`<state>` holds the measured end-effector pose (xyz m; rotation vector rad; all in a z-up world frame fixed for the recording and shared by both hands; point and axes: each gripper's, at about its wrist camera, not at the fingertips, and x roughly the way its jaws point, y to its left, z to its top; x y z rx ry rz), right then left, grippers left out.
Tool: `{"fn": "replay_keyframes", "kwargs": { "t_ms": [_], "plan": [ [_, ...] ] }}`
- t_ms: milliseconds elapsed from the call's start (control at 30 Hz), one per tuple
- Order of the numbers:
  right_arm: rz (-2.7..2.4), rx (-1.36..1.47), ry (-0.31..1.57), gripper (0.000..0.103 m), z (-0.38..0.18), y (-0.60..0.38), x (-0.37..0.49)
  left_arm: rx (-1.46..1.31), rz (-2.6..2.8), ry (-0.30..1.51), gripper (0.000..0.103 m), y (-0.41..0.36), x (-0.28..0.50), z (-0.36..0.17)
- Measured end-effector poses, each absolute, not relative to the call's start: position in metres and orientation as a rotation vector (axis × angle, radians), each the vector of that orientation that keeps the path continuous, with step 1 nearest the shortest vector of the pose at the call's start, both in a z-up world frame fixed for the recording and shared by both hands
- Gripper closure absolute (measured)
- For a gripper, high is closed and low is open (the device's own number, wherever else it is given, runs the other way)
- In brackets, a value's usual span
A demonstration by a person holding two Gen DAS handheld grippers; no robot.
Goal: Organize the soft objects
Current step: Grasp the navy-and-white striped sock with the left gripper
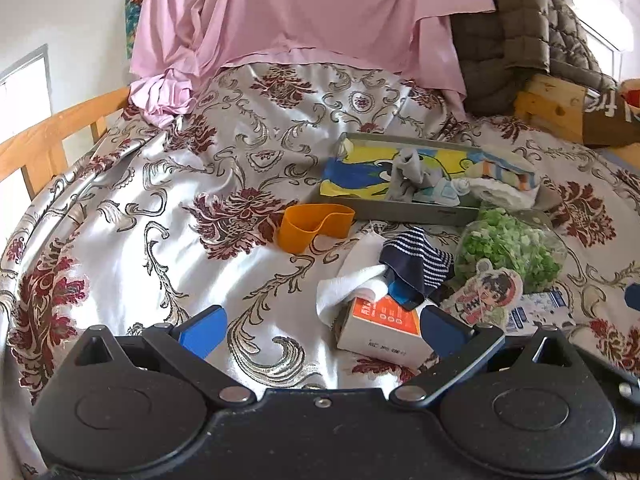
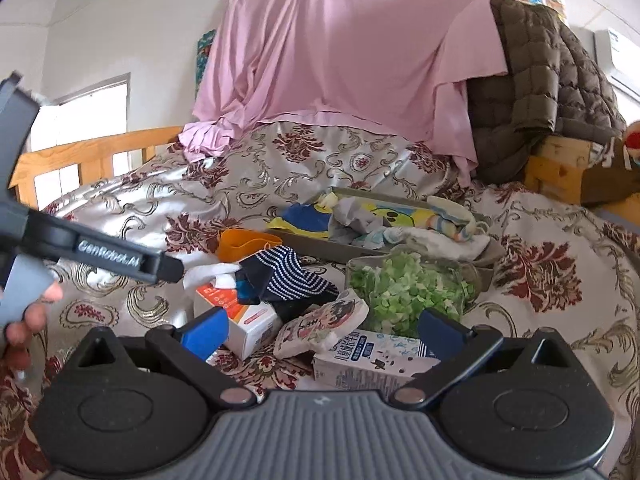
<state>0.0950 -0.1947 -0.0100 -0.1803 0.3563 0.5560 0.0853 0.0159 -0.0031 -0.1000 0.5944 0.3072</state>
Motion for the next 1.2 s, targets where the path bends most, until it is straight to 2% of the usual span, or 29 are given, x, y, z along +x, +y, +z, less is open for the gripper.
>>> {"fn": "replay_keyframes", "kwargs": {
  "t_ms": [400,600,767,1067,1200],
  "plan": [
    [0.621,-0.204,0.457,0.0,-0.018,-0.186,0.128,-0.185,0.325,0.609,0.001,0.028,0.102,-0.009],
    [0.651,-0.263,0.509,0.0,-0.026,-0.179,0.166,-0.125,0.258,0.586,0.001,0.024,0.12,-0.002],
    [0.67,-0.151,0.618,0.0,-0.036,-0.186,0.188,-0.048,0.15,0.566,0.001,0.016,0.14,0.005],
    [0.723,-0.134,0.603,0.001,-0.047,-0.182,0.201,0.023,-0.007,0.626,0.001,0.005,0.187,-0.007],
    [0.734,-0.104,0.613,0.006,-0.052,-0.181,0.209,0.011,-0.065,0.669,0.002,0.004,0.209,-0.012]
  ]
}}
